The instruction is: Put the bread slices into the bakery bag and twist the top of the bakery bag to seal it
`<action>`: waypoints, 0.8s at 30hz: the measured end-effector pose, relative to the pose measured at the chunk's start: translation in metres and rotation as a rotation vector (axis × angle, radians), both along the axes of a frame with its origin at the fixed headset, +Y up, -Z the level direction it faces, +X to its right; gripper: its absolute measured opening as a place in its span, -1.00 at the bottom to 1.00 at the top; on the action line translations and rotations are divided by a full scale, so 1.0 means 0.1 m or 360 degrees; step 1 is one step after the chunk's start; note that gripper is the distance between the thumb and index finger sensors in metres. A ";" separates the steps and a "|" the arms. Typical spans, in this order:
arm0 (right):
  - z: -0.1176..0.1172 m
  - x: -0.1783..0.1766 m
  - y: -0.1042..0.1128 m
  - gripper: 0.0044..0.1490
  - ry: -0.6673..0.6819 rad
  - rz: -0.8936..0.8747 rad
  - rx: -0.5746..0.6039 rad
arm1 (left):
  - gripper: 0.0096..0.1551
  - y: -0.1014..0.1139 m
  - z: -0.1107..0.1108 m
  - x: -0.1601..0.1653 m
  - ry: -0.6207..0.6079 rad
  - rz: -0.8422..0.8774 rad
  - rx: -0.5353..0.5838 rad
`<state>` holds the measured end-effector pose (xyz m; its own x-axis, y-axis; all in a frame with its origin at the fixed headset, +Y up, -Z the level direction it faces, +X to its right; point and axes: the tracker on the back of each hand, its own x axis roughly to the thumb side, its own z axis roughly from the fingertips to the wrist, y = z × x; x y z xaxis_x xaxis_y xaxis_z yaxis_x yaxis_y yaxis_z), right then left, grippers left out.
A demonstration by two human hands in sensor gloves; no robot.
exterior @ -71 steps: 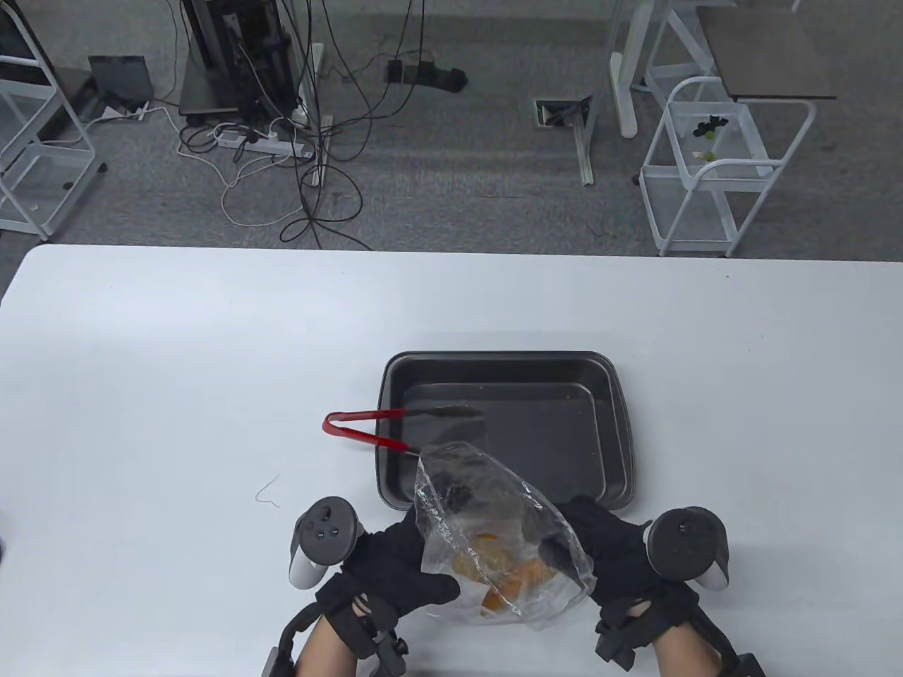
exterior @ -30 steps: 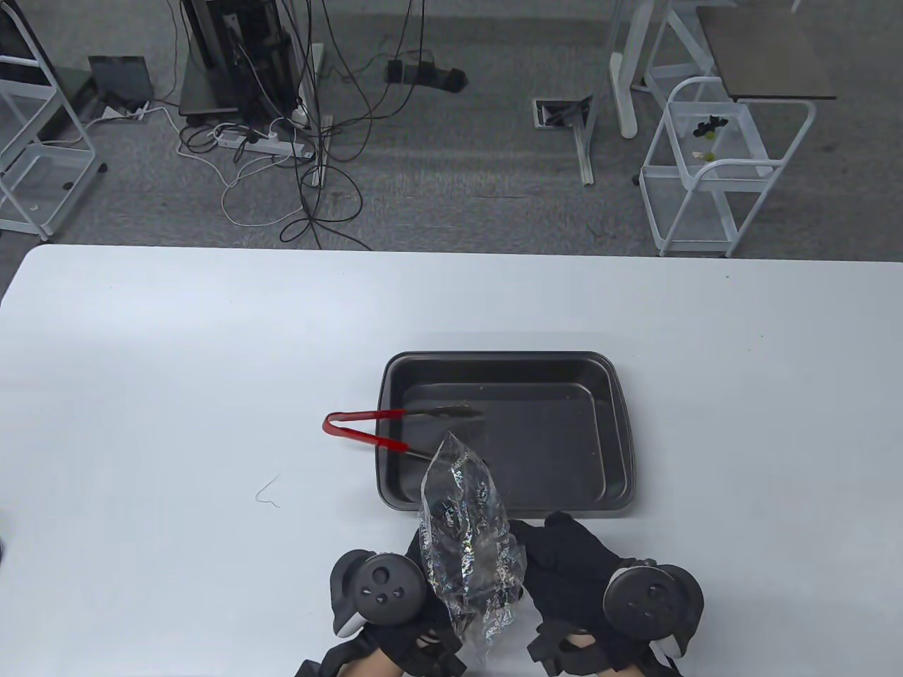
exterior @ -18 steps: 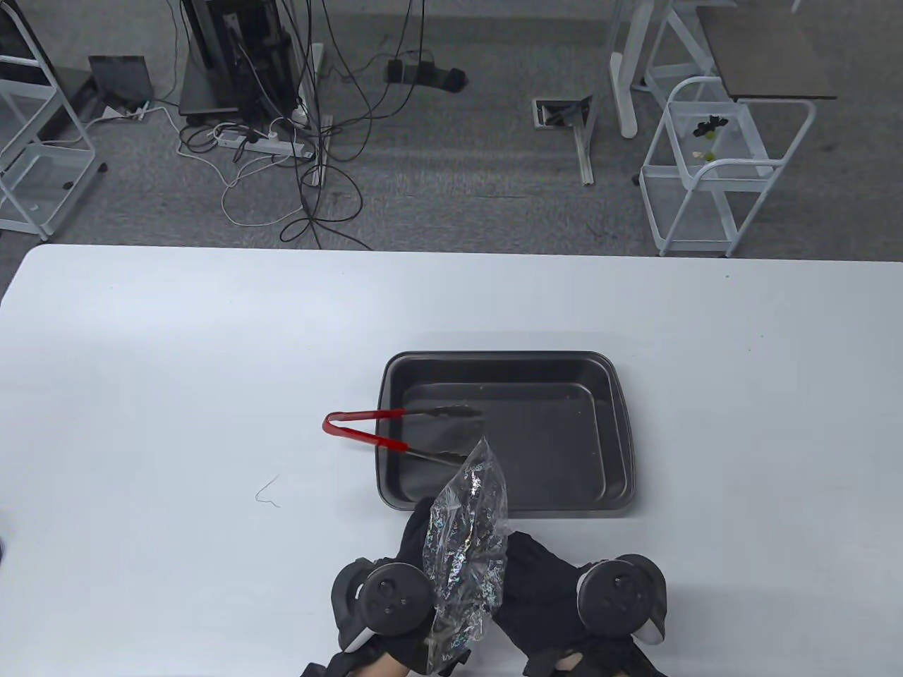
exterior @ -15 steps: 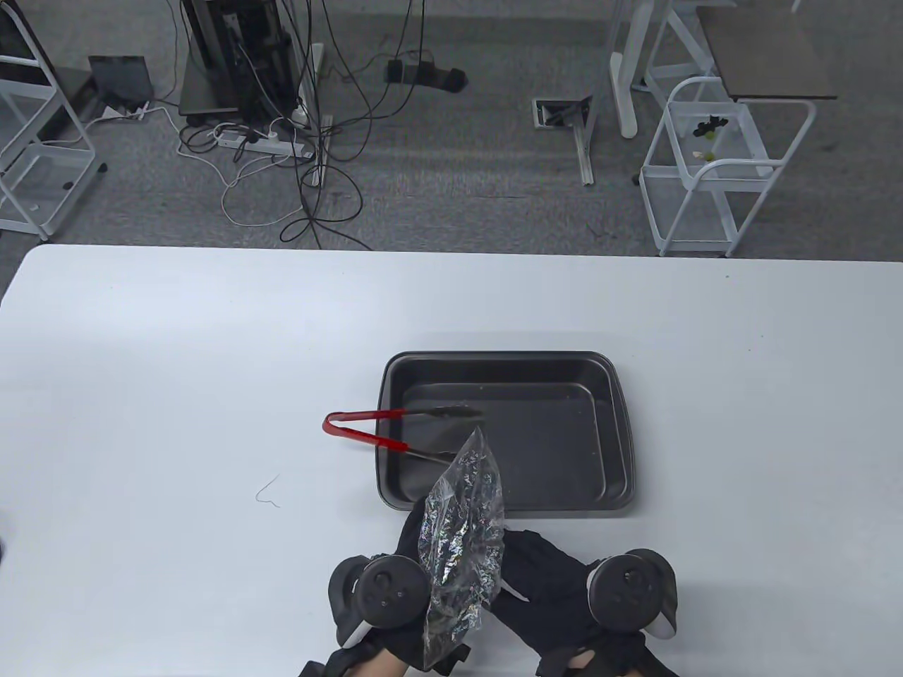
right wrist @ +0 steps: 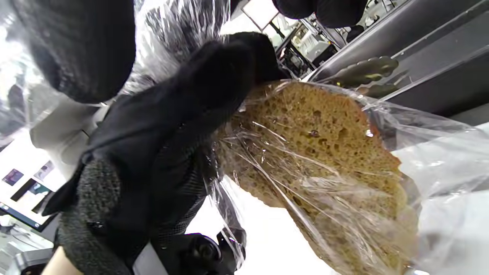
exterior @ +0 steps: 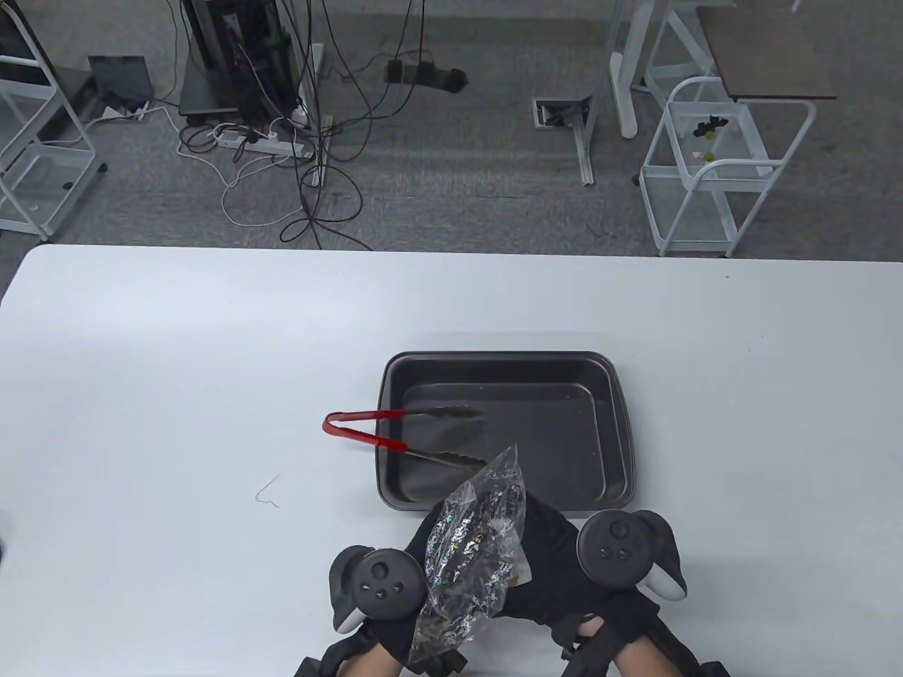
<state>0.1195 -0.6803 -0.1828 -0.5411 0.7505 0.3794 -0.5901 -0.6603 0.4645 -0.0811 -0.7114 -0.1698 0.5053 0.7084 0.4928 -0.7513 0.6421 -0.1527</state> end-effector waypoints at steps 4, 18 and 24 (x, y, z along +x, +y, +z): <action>0.01 -0.14 0.00 0.52 -0.0088 -0.0095 0.0125 | 0.16 -0.01 0.00 -0.01 0.0048 -0.0011 -0.0040; 0.25 -0.16 0.04 -0.53 -0.0645 -0.0494 0.0577 | 0.16 -0.02 0.03 -0.07 0.0507 -0.0065 -0.0137; 0.24 -0.17 0.01 -0.51 -0.0686 -0.0502 0.0430 | -0.43 -0.04 0.02 -0.03 0.0494 -0.0085 -0.0130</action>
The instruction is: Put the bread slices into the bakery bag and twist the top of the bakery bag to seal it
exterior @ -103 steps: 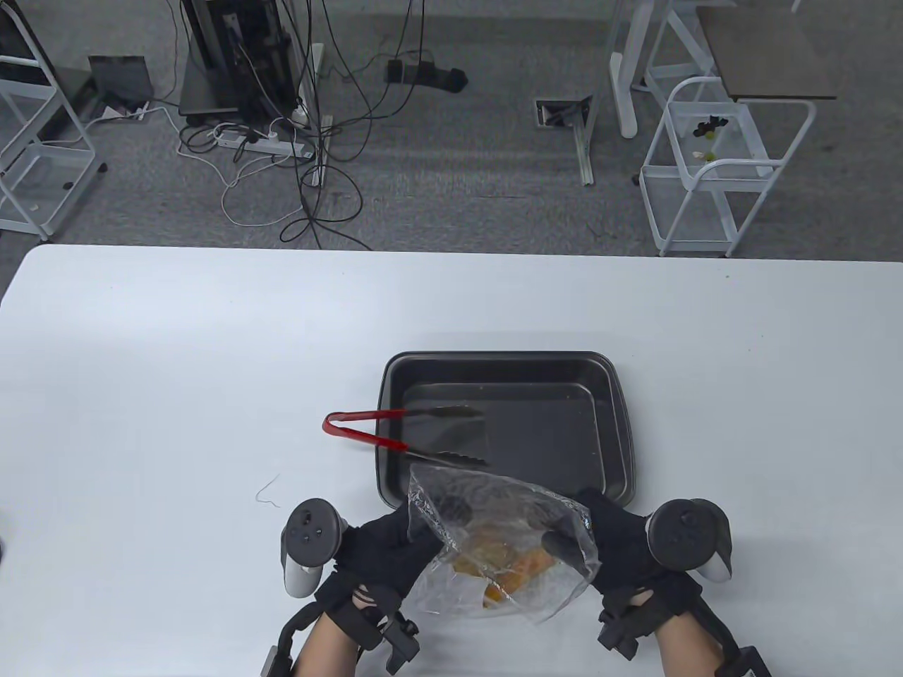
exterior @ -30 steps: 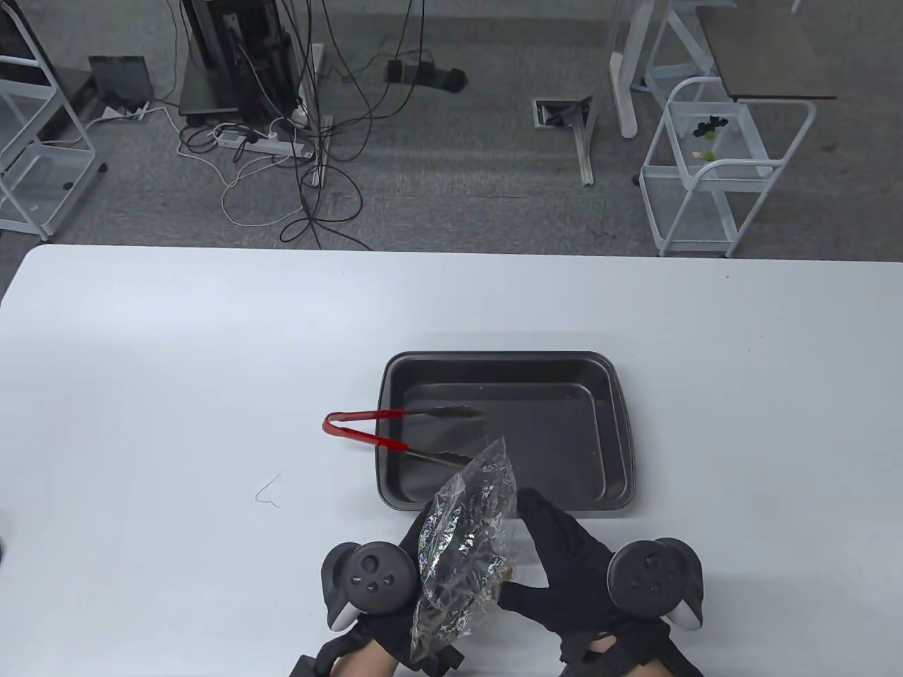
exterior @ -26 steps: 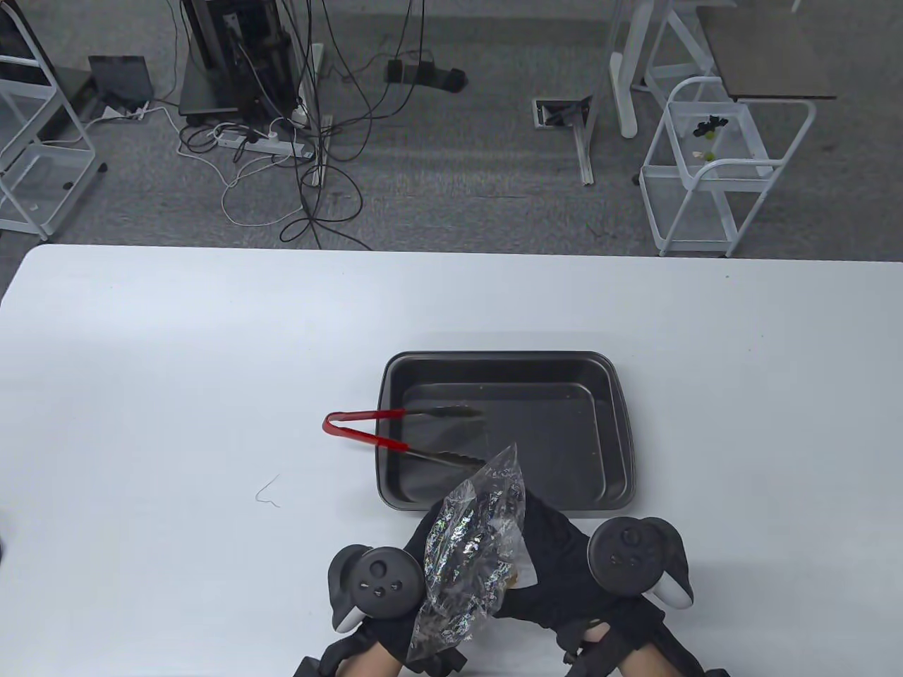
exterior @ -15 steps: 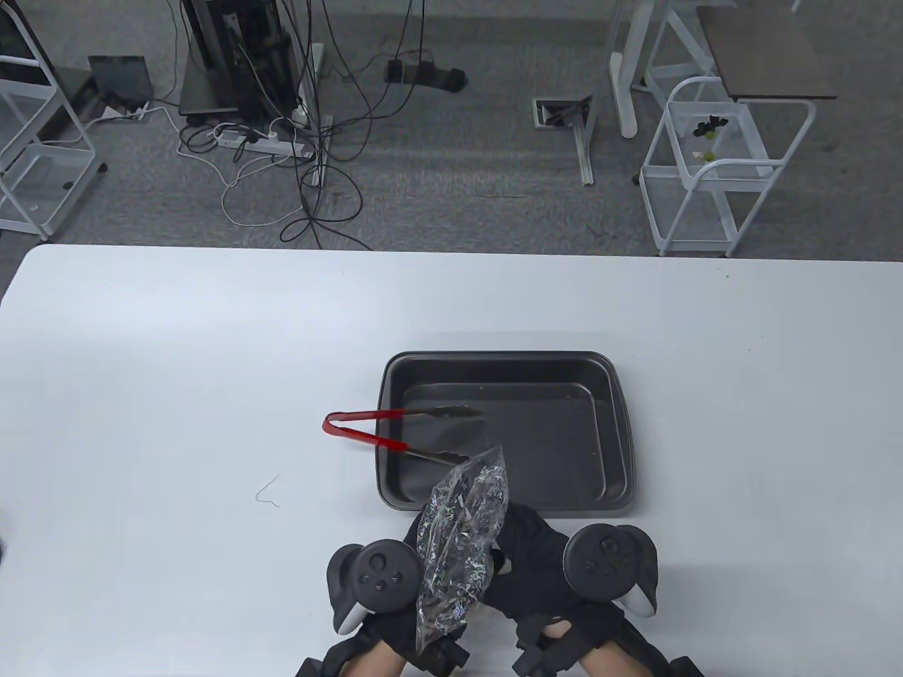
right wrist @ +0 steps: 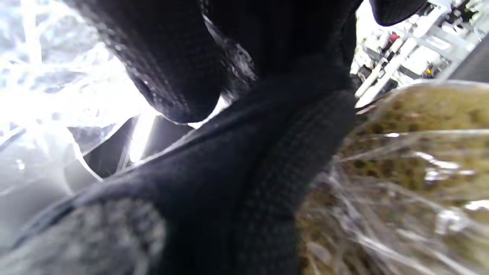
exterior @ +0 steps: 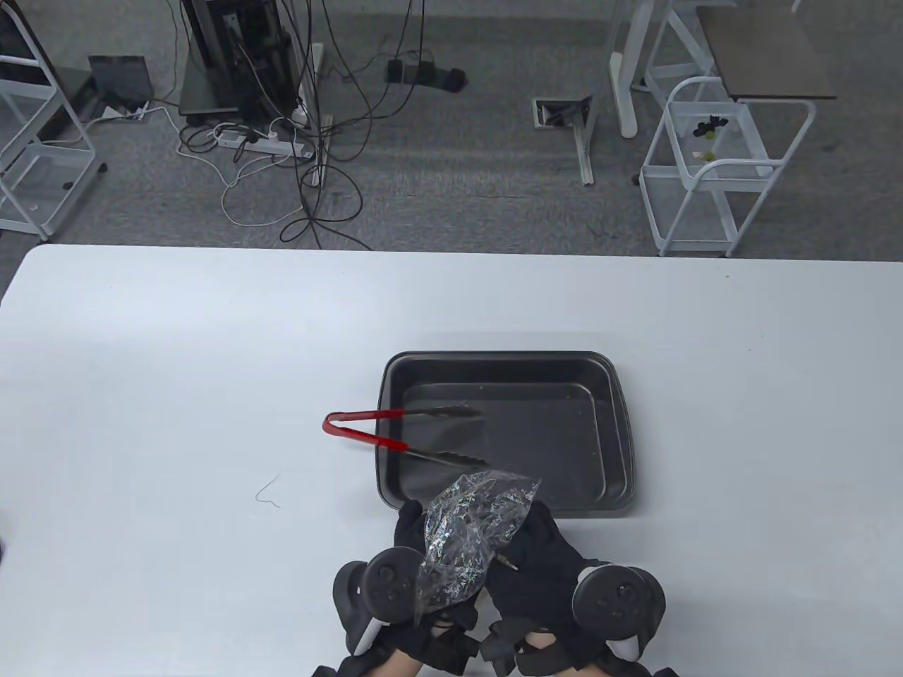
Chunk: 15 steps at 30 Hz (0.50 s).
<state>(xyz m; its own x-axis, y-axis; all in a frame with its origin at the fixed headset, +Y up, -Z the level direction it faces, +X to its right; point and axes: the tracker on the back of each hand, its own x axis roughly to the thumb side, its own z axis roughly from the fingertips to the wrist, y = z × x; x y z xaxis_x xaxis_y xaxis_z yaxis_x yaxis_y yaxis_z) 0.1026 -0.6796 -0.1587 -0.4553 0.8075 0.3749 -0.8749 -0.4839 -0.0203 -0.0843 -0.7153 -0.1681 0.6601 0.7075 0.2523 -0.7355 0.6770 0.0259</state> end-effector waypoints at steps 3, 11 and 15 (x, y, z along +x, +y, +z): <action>-0.07 0.12 0.07 -0.20 0.0319 0.0219 -0.0046 | -0.56 -0.03 -0.09 -0.09 -0.0129 0.0050 -0.0070; -0.14 0.64 0.38 0.55 0.0336 0.0858 0.0333 | -0.58 0.09 -0.51 -0.27 -0.0536 0.0029 -0.0427; -0.05 0.62 0.46 0.60 0.0261 0.1183 0.0795 | -0.57 0.17 -0.74 -0.21 -0.0882 -0.0062 -0.0713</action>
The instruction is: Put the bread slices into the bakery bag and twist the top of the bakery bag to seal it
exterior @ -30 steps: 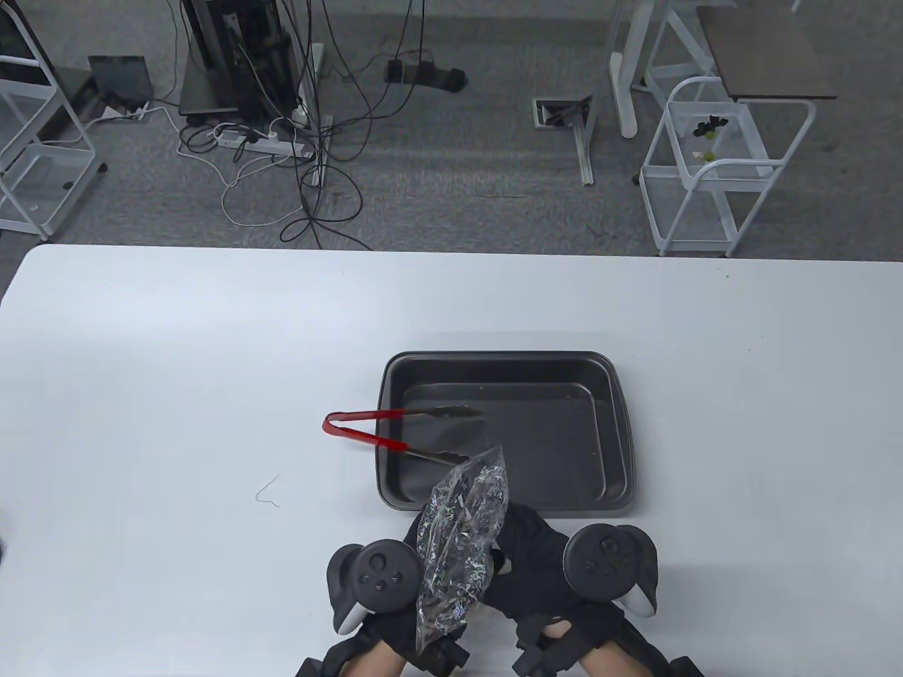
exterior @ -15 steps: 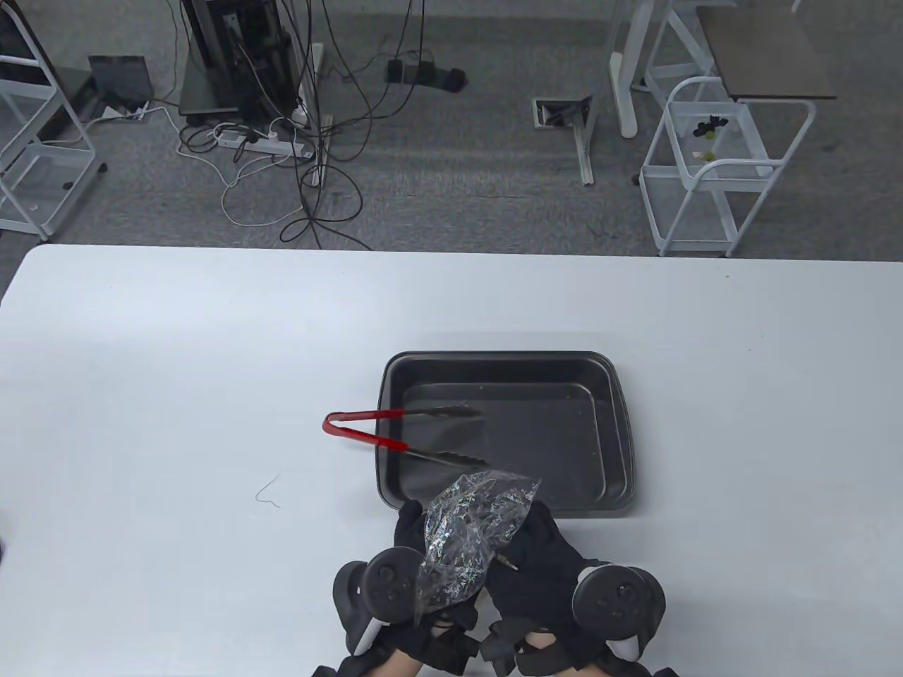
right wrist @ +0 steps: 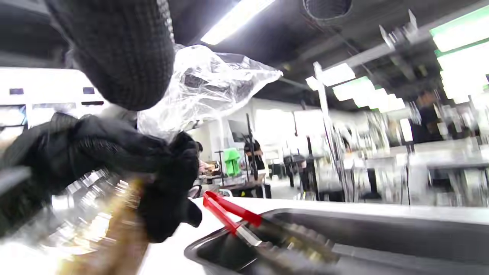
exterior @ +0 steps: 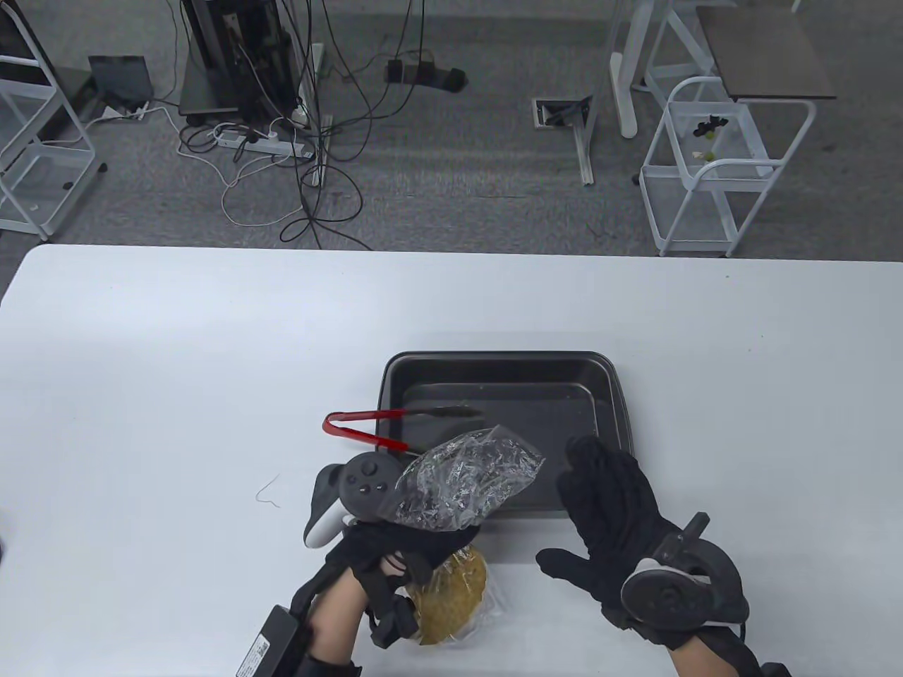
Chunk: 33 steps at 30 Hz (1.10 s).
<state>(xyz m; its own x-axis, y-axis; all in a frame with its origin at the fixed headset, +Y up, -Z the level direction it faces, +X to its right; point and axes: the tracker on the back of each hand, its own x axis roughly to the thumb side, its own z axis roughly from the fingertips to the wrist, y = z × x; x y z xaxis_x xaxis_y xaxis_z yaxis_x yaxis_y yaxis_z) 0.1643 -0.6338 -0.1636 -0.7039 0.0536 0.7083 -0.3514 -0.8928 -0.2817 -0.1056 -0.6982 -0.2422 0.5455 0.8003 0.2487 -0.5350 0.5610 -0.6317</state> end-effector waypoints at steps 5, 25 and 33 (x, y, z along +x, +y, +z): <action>0.16 -0.18 0.04 0.70 0.0061 0.0358 0.0588 | -0.58 0.08 -0.09 0.19 -0.0473 -0.0196 -0.0289; 0.32 -0.56 0.05 -0.47 0.0315 0.0826 0.1087 | -0.35 0.06 0.03 0.61 -0.0636 -0.0168 -0.0379; 0.04 -0.54 0.28 -0.49 -0.0009 0.0549 0.0204 | -0.27 0.68 0.42 0.55 0.0016 -0.0744 0.0952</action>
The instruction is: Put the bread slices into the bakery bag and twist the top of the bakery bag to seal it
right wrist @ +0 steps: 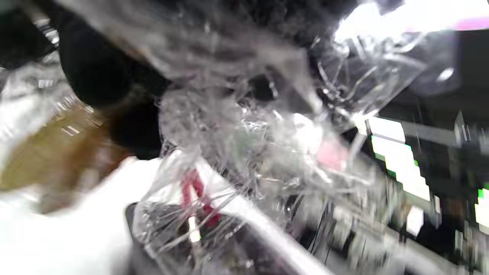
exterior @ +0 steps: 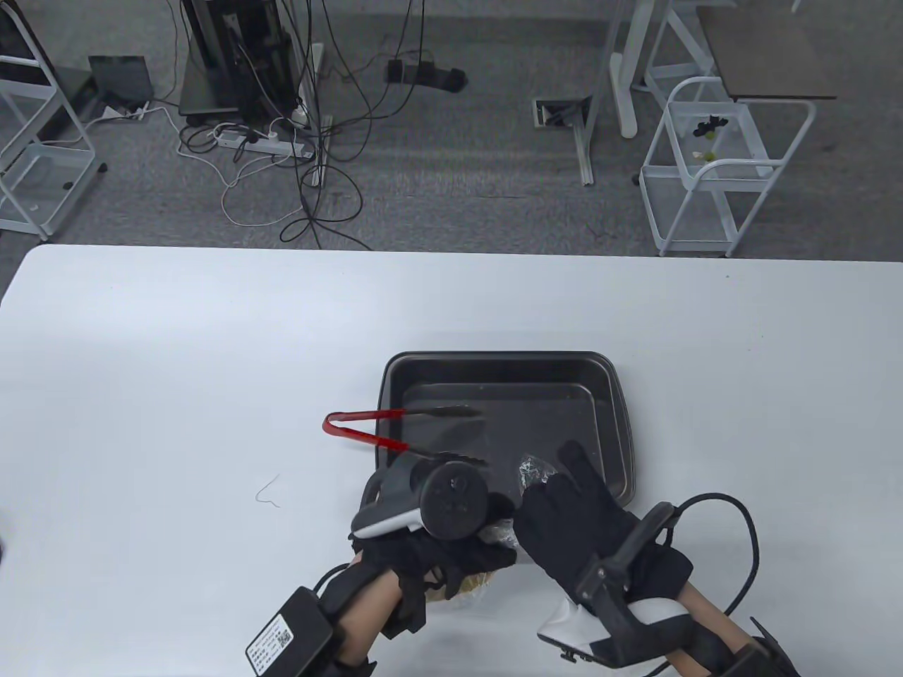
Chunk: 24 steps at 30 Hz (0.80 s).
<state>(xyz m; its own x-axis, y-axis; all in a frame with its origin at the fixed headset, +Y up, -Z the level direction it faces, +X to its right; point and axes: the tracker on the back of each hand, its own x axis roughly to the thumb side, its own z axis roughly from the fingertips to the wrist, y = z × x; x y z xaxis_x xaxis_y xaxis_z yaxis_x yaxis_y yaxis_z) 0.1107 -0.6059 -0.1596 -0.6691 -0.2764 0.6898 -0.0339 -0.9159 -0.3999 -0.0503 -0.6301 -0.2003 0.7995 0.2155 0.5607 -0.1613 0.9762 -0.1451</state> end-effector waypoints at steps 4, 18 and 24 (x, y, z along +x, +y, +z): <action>-0.20 0.11 0.03 -0.50 -0.0103 -0.0336 -0.0664 | -0.28 -0.02 0.36 0.10 0.0119 -0.0128 0.0638; -0.49 0.34 -0.69 -0.50 -0.0439 -0.1320 -0.2294 | -0.34 -0.48 0.75 0.27 0.0312 -0.0516 0.1643; -0.45 0.34 -0.67 -0.34 -0.0420 -0.1117 -0.2177 | -0.48 -0.42 0.47 0.16 0.0222 -0.0405 0.0991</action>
<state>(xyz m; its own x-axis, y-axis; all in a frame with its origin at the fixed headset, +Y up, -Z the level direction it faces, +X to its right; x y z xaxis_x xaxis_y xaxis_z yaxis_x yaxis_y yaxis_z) 0.1448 -0.6733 -0.2050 -0.5288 0.8487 -0.0073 -0.6610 -0.4064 0.6309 -0.0345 -0.6720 -0.1529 0.8562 -0.3176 0.4075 0.1075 0.8810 0.4607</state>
